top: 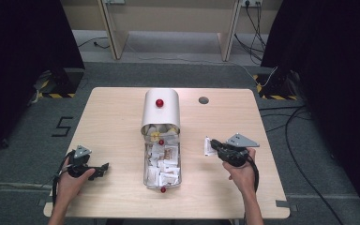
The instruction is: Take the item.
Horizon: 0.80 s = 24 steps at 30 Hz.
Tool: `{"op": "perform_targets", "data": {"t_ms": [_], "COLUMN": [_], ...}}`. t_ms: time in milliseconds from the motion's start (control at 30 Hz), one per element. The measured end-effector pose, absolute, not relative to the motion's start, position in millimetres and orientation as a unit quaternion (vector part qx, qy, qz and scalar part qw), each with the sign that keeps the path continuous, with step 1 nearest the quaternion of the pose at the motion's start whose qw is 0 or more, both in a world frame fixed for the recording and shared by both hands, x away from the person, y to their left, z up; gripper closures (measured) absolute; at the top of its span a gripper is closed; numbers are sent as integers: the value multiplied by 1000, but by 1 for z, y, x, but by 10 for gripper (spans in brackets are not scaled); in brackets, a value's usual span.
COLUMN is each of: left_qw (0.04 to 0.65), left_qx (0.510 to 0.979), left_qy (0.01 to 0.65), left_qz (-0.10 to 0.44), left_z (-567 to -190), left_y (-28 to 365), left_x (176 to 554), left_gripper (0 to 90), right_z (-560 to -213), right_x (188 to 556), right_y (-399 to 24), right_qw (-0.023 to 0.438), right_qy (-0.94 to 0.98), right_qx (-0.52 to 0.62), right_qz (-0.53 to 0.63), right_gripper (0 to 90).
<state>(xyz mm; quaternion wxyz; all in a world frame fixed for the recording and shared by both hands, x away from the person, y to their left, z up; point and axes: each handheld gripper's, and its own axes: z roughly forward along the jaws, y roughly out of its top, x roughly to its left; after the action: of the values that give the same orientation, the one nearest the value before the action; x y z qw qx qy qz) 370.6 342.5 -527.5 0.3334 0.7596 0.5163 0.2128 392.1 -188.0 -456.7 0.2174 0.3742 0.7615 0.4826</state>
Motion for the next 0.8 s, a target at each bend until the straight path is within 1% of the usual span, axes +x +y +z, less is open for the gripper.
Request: {"op": "perform_targets", "data": {"t_ms": [200, 800], "left_qw": [333, 333], "left_qx": [760, 760], "left_qy": [516, 516], "left_qz": [213, 213], "left_z": [-527, -527], "left_y": [343, 343], "left_x": [371, 371], "left_gripper": [0, 0], "right_z": [-465, -476], "right_x": [396, 402], "right_y": [-192, -195], "right_qw": [212, 210], "right_qy": [761, 761], "right_qx": [386, 399], "right_qz": [477, 466], "right_gripper": [858, 859]}}
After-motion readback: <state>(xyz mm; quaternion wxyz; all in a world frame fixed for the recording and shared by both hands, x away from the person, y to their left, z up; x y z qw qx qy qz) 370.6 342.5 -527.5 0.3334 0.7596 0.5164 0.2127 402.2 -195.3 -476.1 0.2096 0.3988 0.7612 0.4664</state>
